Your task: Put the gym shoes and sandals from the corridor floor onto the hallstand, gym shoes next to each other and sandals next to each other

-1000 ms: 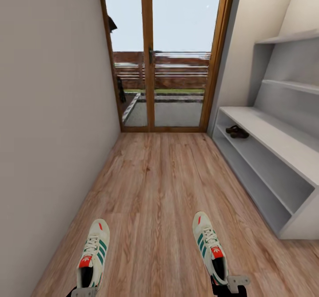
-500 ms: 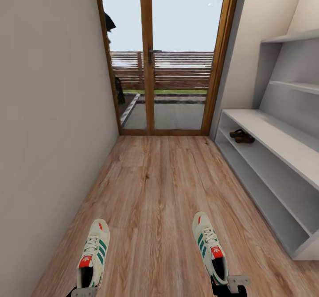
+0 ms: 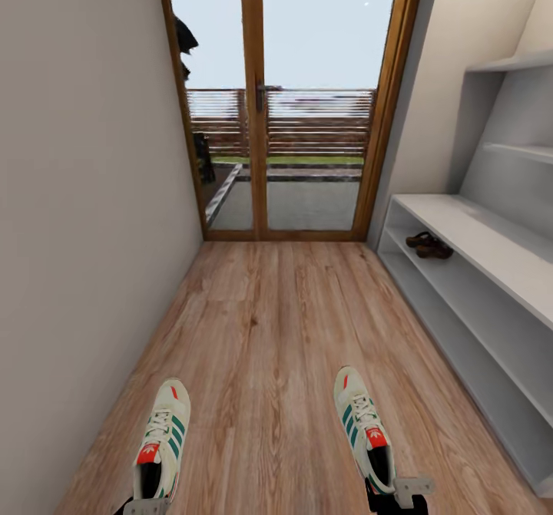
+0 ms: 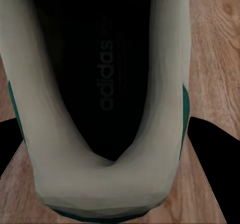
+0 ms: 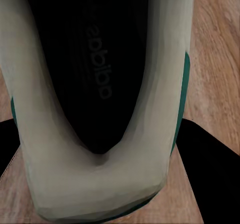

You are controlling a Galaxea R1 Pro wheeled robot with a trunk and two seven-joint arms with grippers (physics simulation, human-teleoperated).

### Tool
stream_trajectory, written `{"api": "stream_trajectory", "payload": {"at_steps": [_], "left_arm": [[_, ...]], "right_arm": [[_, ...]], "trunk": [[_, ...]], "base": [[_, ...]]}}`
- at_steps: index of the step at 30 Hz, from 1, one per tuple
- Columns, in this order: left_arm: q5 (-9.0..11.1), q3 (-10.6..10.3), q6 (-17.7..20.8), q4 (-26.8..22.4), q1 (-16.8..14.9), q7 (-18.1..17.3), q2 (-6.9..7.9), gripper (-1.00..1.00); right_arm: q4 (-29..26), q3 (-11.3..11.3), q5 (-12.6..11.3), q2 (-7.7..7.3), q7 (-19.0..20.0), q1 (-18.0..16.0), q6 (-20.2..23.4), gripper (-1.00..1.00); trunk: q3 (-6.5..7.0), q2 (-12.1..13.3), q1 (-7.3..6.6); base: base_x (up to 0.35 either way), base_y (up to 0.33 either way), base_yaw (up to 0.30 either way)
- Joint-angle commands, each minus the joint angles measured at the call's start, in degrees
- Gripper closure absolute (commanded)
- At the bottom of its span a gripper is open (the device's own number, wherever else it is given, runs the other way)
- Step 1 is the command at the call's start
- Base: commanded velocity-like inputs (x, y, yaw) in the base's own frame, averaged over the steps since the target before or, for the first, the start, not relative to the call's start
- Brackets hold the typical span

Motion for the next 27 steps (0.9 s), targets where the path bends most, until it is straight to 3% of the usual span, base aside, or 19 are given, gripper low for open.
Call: {"api": "stream_trajectory", "payload": {"at_steps": [1,27], "left_arm": [[-0.52,0.51,-0.2,0.03,-0.05,-0.31,-0.03,1.0],[-0.52,0.51,-0.16,0.03,-0.05,-0.31,-0.03,1.0]], "right_arm": [[0.04,-0.17,0.35,0.0,-0.15,-0.04,-0.16,1.0],[0.04,-0.19,0.26,-0.08,-0.15,-0.04,-0.16,1.0]], "trunk": [[-0.05,-0.02,0.02],[-0.05,-0.02,0.02]], "base": [[0.339,0.0,0.0],[0.339,0.0,0.0]]}}
